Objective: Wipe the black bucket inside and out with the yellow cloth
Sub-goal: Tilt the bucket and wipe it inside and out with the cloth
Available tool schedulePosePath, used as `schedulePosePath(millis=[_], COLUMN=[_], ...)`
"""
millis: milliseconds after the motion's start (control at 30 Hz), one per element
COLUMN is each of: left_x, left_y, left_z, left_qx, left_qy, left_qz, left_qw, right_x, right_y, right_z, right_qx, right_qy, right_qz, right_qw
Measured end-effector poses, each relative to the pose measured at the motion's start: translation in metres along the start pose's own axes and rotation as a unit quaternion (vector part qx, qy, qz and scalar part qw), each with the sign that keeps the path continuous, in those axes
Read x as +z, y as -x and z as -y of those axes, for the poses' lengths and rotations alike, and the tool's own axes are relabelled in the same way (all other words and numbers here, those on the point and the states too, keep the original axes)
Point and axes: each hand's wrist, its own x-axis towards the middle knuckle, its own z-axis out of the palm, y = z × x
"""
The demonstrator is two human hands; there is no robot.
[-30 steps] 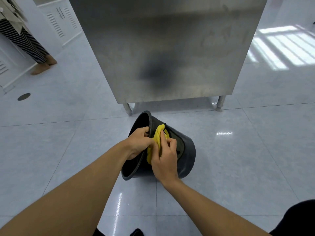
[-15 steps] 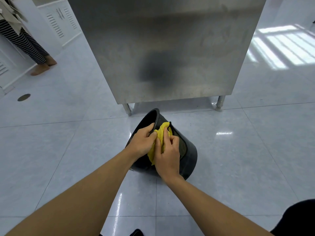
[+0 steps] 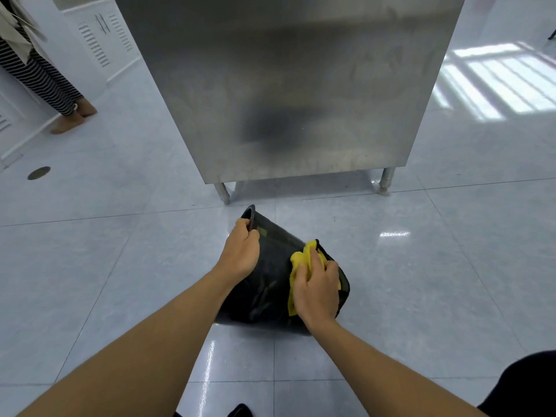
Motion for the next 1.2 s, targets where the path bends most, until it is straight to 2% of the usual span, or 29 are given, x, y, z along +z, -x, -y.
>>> schedulePosePath(millis=[167, 300, 367, 500, 600, 733, 867, 967, 1067, 1200], left_x=[-0.002, -0.002, -0.001, -0.001, -0.003, -0.003, -0.002, -0.002, -0.003, -0.004], left_y=[-0.008, -0.011, -0.011, -0.005, -0.003, -0.008, -0.009, -0.006, -0.003, -0.007], left_z=[0.009, 0.015, 0.015, 0.004, 0.000, 0.007, 0.008, 0.011, 0.012, 0.008], left_qx=[0.062, 0.066, 0.071, 0.025, -0.005, -0.015, 0.027, 0.005, -0.012, -0.036], left_qy=[-0.056, -0.093, -0.127, -0.177, -0.097, -0.061, -0.110, -0.180, -0.196, -0.073], left_qz=[0.002, 0.020, 0.016, 0.044, 0.087, 0.040, -0.007, -0.002, 0.024, 0.067], left_qw=[0.997, 0.993, 0.989, 0.983, 0.991, 0.997, 0.994, 0.984, 0.980, 0.994], right_x=[0.008, 0.019, 0.022, 0.016, 0.009, 0.005, 0.004, 0.006, 0.007, 0.007], right_y=[0.012, 0.024, 0.026, 0.018, 0.014, 0.003, -0.001, -0.002, -0.001, 0.008], right_z=[0.031, 0.051, 0.052, 0.040, 0.024, -0.010, -0.032, -0.034, -0.029, -0.009], right_qx=[-0.124, -0.217, -0.233, -0.231, -0.193, -0.072, 0.029, 0.069, 0.078, 0.007], right_qy=[-0.051, -0.070, -0.062, -0.023, 0.009, 0.011, -0.006, -0.003, -0.008, -0.025], right_qz=[0.004, 0.035, 0.037, 0.004, -0.019, -0.020, -0.032, -0.036, -0.031, -0.023], right_qw=[0.991, 0.973, 0.970, 0.973, 0.981, 0.997, 0.999, 0.997, 0.996, 0.999])
